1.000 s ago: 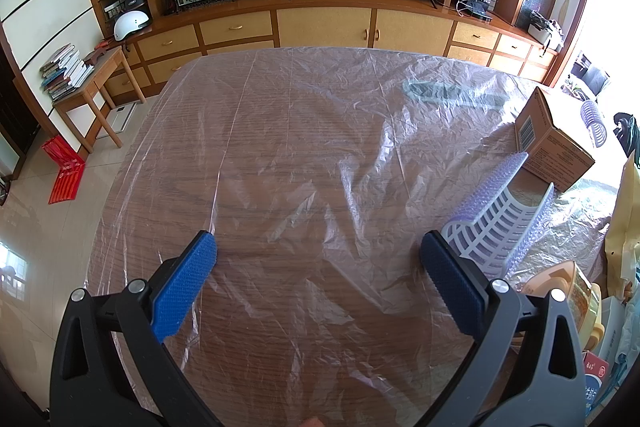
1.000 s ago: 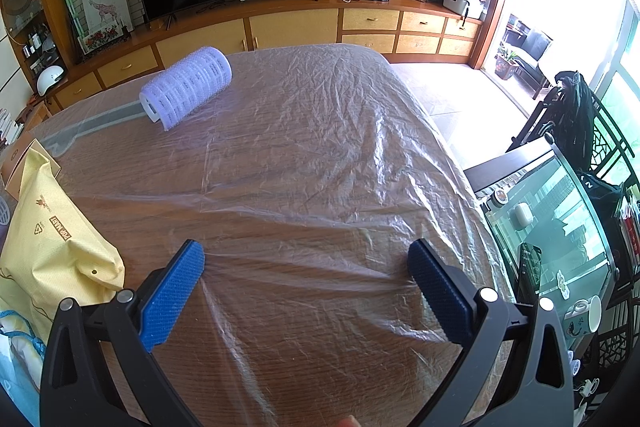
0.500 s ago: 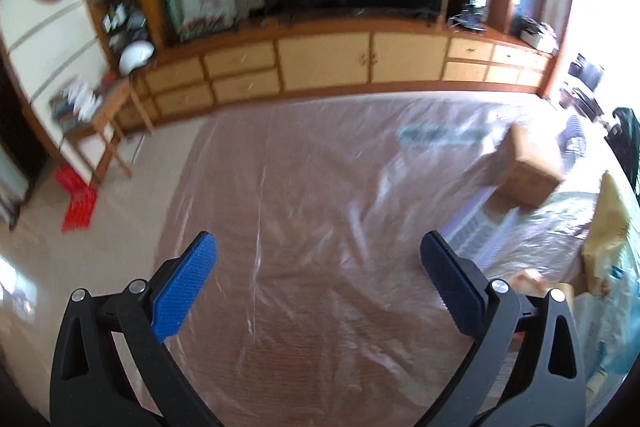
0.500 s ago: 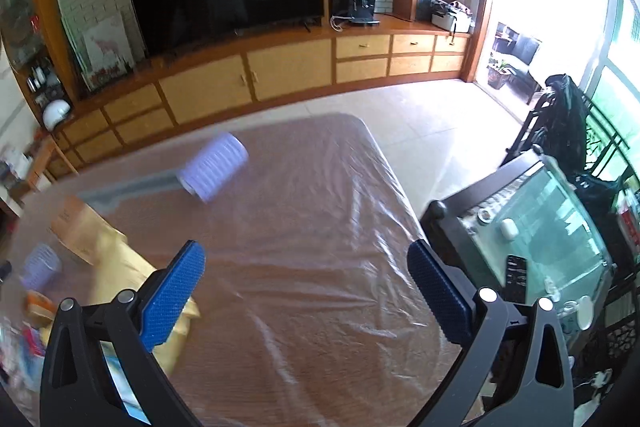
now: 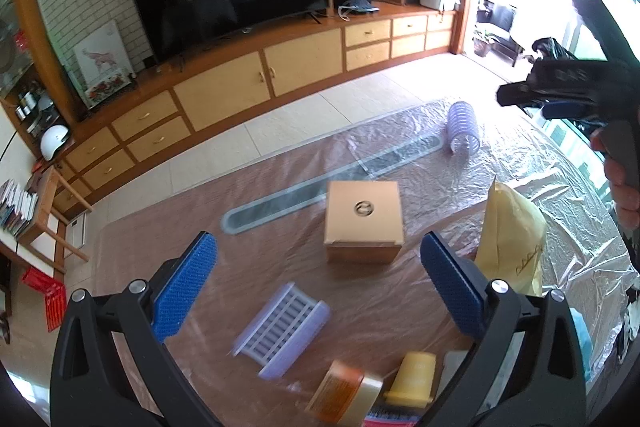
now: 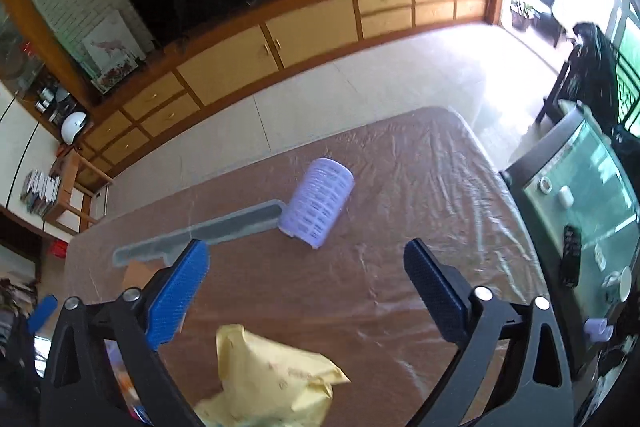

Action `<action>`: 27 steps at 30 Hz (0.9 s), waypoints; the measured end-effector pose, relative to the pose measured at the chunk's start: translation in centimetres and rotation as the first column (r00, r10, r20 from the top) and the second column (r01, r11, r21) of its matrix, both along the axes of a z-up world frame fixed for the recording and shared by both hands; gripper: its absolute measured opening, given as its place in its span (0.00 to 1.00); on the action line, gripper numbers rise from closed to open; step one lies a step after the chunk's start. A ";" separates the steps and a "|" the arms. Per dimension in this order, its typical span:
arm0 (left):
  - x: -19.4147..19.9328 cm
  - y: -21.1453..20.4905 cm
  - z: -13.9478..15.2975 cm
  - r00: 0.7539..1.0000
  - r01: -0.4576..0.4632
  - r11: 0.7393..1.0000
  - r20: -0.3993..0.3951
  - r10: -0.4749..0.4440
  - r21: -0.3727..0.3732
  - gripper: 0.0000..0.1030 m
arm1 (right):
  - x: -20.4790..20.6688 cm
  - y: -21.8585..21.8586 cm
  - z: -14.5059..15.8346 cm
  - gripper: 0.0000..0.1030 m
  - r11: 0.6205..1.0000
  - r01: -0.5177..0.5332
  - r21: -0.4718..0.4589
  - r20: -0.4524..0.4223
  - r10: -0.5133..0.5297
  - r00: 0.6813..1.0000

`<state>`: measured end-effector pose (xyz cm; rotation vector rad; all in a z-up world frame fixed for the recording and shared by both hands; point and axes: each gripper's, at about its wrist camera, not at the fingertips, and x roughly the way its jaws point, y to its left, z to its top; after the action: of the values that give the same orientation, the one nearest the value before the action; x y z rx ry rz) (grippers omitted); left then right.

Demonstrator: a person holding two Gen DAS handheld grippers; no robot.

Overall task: Collect trash
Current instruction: 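Grasp the lavender mesh hair curler with the right gripper while the left gripper grasps the cardboard box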

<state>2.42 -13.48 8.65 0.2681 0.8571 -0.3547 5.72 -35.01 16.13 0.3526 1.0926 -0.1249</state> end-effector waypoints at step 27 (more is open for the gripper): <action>4.9 -2.4 -5.5 0.960 0.012 1.000 -0.280 -0.010 0.006 0.61 | 6.2 0.4 -6.7 0.48 0.987 0.150 0.058 -0.232 -0.133 0.964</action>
<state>7.37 -15.92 3.10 0.2330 1.1365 -0.4058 11.91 -34.60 9.46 0.4931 1.3005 -0.2570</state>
